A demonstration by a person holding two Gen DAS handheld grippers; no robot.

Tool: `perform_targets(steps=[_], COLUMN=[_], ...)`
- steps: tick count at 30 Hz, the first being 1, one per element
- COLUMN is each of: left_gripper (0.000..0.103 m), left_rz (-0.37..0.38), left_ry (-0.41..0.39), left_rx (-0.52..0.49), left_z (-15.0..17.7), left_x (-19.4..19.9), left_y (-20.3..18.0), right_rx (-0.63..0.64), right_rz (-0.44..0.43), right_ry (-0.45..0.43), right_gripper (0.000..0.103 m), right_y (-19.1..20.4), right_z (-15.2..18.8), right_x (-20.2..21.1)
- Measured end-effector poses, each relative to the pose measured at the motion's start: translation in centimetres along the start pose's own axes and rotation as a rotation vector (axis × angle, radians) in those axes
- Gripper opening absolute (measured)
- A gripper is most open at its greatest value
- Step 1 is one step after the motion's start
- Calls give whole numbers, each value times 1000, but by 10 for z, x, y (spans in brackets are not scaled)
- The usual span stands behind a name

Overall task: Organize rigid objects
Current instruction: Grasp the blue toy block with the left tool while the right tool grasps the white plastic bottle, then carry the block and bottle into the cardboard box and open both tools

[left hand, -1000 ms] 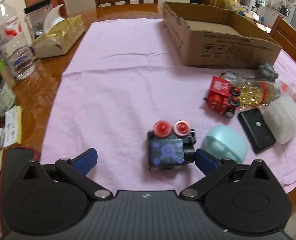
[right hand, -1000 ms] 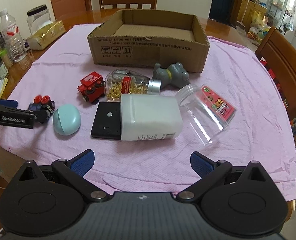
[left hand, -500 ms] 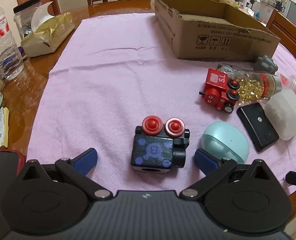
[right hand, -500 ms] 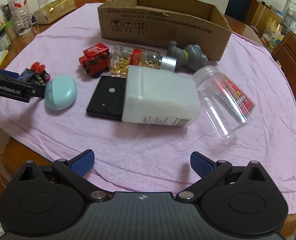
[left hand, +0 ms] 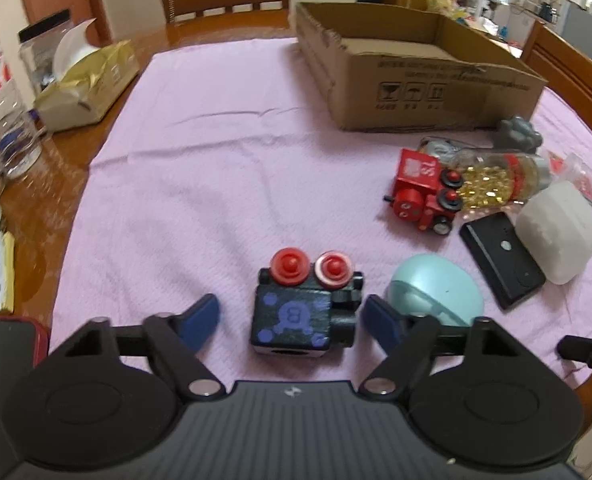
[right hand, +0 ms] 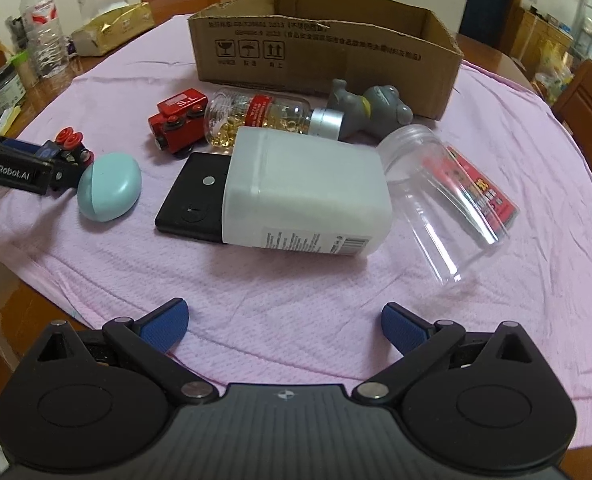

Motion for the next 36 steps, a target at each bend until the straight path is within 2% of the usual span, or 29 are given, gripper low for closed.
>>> perform_targets(steps=[4,17,22,28,36], left_gripper=[62,58,56,54,53], left_rz=[16,29,37,49,46], left_ry=[-4,23,33,50,88], left_rx=[-23,-28,-28,-48,-38], left_z=[-3,-9,-10,-10,-16], left_x=[0,-4,-4,-4,4], left_y=[-4,-4,-4,-6,-3], right_rx=[-10,12,22,18,34], right_rz=[13,-16,-22,14,-15], right_ry=[24,-45,-18,8,48], right_gripper=[103,103,99,90,88], right_y=[-6,-6,-4,-5,-8], right_z=[-7,-54,-65,-72,-75], right_x=[-3,-9,-19,-22,-20])
Point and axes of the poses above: each gripper's, at about its wrist camera, not at the fingertips, and x roughly against the way its jaws point, y to its left, z to its underside, the point moved 9 cm from there along -x, roughly the way its jaws point, and after that the axes turned 7 degrees about z, right-handed, at the moved point
